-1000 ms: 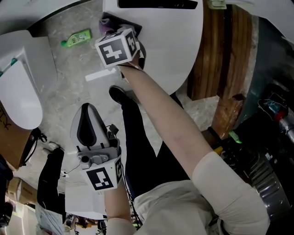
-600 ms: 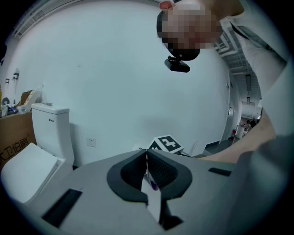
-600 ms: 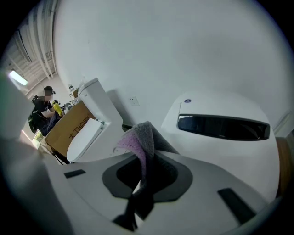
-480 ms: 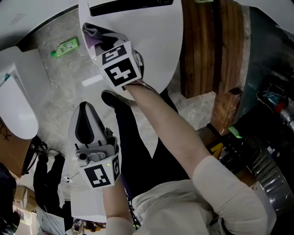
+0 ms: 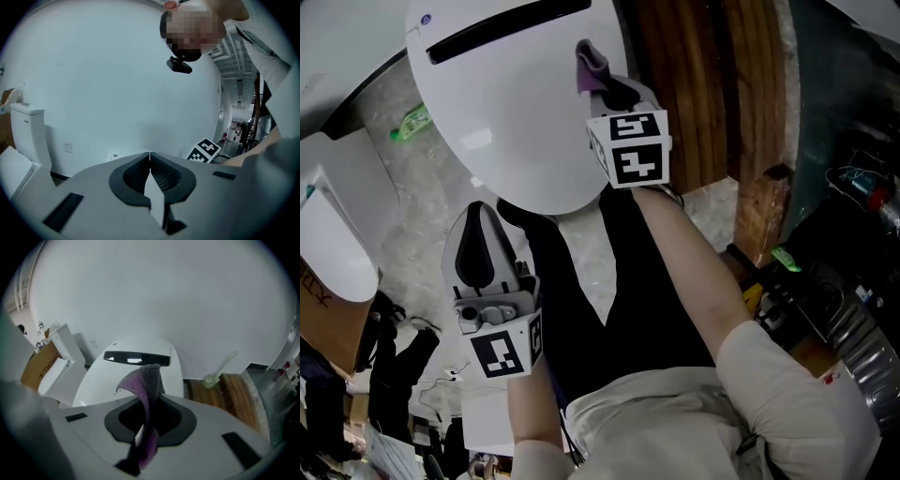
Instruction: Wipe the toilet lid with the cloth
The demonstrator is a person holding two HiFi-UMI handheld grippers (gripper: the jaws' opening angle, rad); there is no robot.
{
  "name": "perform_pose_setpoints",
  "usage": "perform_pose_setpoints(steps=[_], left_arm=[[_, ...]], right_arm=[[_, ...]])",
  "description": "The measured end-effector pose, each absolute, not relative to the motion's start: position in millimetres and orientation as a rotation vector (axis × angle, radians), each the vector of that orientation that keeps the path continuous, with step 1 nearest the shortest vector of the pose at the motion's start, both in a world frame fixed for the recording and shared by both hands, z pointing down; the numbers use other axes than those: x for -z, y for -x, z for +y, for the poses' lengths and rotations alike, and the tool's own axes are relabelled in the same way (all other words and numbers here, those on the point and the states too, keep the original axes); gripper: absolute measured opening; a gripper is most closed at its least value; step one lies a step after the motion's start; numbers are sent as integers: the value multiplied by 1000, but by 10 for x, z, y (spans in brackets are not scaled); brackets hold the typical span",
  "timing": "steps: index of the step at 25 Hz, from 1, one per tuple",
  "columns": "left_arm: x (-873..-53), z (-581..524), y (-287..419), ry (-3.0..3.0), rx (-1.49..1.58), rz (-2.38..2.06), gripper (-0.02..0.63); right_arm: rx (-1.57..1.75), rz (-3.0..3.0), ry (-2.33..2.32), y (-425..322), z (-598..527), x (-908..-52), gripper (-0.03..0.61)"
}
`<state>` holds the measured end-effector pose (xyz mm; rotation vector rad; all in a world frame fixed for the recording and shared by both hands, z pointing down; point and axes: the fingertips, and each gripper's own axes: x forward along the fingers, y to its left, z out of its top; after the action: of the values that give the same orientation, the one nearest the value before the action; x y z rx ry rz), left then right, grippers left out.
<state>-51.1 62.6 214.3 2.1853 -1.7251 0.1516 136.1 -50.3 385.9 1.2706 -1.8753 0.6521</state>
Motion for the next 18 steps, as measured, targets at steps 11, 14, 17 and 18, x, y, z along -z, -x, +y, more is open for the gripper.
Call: perform_pose_setpoints(steps=[11, 14, 17, 18], left_arm=[[-2173, 601, 215, -2189, -209, -1709, 16], [-2198, 605, 228, -2174, -211, -1720, 15], [-2225, 623, 241, -2160, -205, -1726, 15], [-2234, 630, 247, -2155, -201, -1728, 17]], right_arm=[[-576, -1644, -1278, -2183, -610, -4470, 55], [-531, -1652, -1170, -2038, -534, -4704, 55], [-452, -1631, -1114, -1964, -513, -4777, 55], [-469, -1628, -1118, -1966, -513, -4779, 55]])
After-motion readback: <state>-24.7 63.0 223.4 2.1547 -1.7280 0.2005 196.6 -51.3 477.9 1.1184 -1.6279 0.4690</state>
